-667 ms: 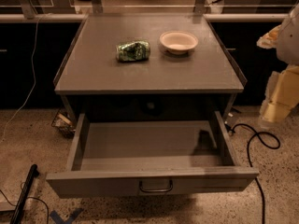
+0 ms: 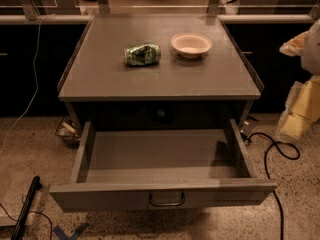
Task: Close top drawer
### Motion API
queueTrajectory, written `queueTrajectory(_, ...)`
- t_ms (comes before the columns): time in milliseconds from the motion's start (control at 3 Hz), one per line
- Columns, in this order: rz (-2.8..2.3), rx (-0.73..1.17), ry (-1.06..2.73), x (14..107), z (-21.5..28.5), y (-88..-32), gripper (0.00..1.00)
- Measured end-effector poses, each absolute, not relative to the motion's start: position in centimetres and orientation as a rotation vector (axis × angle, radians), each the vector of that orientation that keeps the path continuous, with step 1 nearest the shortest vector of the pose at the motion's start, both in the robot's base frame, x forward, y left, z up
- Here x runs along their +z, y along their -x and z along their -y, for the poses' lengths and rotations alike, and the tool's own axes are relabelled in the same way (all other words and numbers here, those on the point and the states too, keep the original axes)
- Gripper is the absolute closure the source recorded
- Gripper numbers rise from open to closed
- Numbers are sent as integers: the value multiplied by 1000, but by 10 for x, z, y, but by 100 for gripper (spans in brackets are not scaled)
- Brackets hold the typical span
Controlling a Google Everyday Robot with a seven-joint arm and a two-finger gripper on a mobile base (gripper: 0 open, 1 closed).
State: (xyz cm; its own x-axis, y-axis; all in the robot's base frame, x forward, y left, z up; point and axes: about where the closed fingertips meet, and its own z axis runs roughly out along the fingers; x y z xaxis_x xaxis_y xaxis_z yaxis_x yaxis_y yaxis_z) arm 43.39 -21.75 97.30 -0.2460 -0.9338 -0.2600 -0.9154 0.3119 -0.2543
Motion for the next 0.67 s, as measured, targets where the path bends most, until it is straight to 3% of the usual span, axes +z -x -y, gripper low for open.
queueTrajectory(667,-2201,146,1547,905,194,-426,0)
